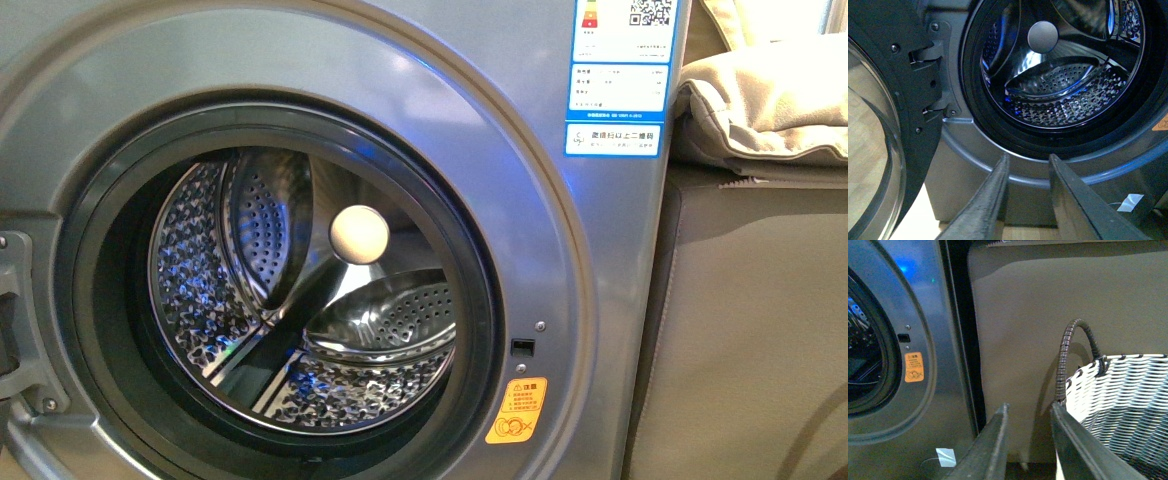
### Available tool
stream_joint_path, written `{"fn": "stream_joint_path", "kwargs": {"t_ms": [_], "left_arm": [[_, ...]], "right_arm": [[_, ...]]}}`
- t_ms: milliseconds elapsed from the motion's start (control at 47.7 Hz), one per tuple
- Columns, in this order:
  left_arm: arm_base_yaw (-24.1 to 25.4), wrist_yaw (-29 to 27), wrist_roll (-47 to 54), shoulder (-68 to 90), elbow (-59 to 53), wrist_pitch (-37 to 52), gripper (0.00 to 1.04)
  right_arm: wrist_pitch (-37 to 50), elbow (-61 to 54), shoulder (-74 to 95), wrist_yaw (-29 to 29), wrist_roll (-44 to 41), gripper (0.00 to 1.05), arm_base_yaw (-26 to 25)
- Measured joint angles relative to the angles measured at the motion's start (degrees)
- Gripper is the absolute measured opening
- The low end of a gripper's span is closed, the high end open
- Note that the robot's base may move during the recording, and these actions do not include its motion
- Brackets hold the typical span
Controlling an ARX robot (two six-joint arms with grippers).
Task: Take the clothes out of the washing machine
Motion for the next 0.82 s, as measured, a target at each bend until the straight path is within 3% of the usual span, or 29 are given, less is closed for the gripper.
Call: {"fn": "stream_joint_path", "kwargs": {"t_ms": [84,377,419,818], "left_arm": [[0.0,0.0,0.0,0.0,0.0,0.0,0.51],[0.0,0.0,0.0,0.0,0.0,0.0,0.99],[0.0,0.0,0.0,0.0,0.0,0.0,1.00],[0.0,0.0,0.0,0.0,0.0,0.0,0.98]], "right_arm": [[0.0,0.0,0.0,0.0,0.0,0.49,0.0],[0.0,0.0,0.0,0.0,0.0,0.95,0.0],[0.0,0.0,0.0,0.0,0.0,0.99,0.0],[0.0,0.0,0.0,0.0,0.0,0.97,0.0]]}}
